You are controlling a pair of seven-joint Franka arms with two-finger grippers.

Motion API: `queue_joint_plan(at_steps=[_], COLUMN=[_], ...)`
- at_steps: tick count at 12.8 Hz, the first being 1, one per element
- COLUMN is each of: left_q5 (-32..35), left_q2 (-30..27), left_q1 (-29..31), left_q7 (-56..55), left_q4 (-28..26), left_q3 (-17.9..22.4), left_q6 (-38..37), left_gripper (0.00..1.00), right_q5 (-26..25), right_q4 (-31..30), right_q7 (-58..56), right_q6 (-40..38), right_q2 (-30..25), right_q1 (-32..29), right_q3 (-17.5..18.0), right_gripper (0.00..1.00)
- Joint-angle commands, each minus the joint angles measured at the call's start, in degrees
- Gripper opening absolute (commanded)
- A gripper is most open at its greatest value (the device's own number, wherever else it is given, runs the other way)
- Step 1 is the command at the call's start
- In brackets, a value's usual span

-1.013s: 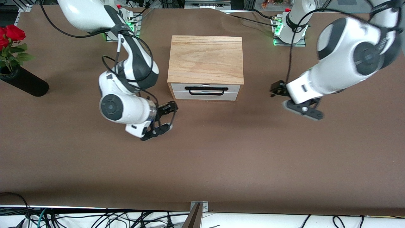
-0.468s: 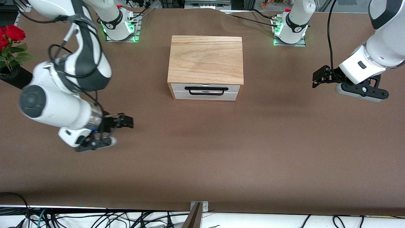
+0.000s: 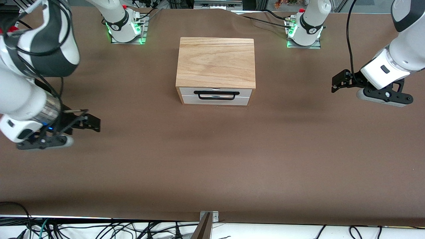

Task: Close drawer with both arms simultaneously

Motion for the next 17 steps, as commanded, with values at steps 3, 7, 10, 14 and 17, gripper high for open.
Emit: queue_joint_plan(at_steps=[3,7,10,14,17], left_q5=[1.1,-2.7,-2.1,-2.2,-1.8], left_q2=[-0.6,-0.6,-0.6,-0.4,-0.1], left_q1=[1.8,4.6,5.4,6.4,6.5], left_q7=[-0.2,0.3,0.6,0.5,0.0], left_q4=[1.0,1.3,3.2,4.5,4.2], left_q3=[-0.1,0.1,0.2,-0.1,-0.4], left_q6=[-0.8,-0.8,-0.9,-0.9,-1.1], left_gripper=[1.00,1.00,1.00,1.00,1.00], right_q5=[-5.3,-7.3,-7.0,-6.6,-6.4], right_q4=[-8.9,-10.6,-12.4,-16.2,-15.9], right_q7=[0.0,0.4,0.8,1.3,0.9], right_q6=[0.1,-3.9,-4.9,-5.4,-5.3], right_q2=[-12.0,-16.0,-18.6,-21.1,-20.2], right_q1=[-7.0,-9.3,-11.6,-12.2,-12.3], right_q3=[8.0,8.2,11.4,11.6,11.6], right_gripper=[1.00,1.00,1.00,1.00,1.00])
